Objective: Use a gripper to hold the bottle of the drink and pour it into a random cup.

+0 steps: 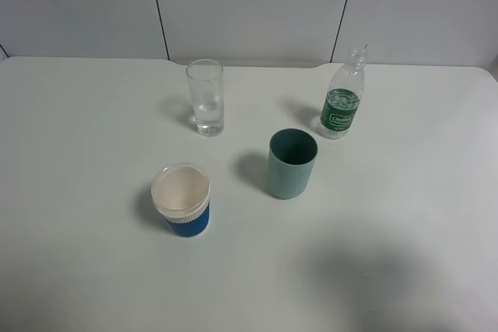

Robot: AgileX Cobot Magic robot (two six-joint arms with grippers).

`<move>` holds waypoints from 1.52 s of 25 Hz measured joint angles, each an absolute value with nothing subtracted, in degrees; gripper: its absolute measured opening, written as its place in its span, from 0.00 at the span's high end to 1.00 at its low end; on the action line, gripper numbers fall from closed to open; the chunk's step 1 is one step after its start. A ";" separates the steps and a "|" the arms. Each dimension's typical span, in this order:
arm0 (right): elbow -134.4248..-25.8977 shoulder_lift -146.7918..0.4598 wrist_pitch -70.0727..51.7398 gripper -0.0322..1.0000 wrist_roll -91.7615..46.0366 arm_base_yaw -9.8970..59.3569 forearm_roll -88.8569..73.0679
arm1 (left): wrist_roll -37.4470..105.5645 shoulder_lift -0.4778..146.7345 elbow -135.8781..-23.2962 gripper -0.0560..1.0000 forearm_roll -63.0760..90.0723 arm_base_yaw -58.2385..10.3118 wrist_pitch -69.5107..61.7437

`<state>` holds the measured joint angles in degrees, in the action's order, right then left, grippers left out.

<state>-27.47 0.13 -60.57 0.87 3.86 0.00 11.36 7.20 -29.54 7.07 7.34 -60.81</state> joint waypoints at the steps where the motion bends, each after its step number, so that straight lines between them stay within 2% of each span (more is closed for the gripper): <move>1: -27.47 0.13 -60.57 0.16 0.87 3.86 0.00 | 11.36 7.20 -29.54 0.01 7.07 7.34 -60.81; 38: -27.47 0.13 -60.57 0.16 0.91 3.86 0.00 | 11.36 7.20 -29.54 0.01 7.07 7.34 -60.85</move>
<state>-27.47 0.13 -60.57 0.91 3.86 0.00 11.36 7.20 -29.54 7.07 7.34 -60.85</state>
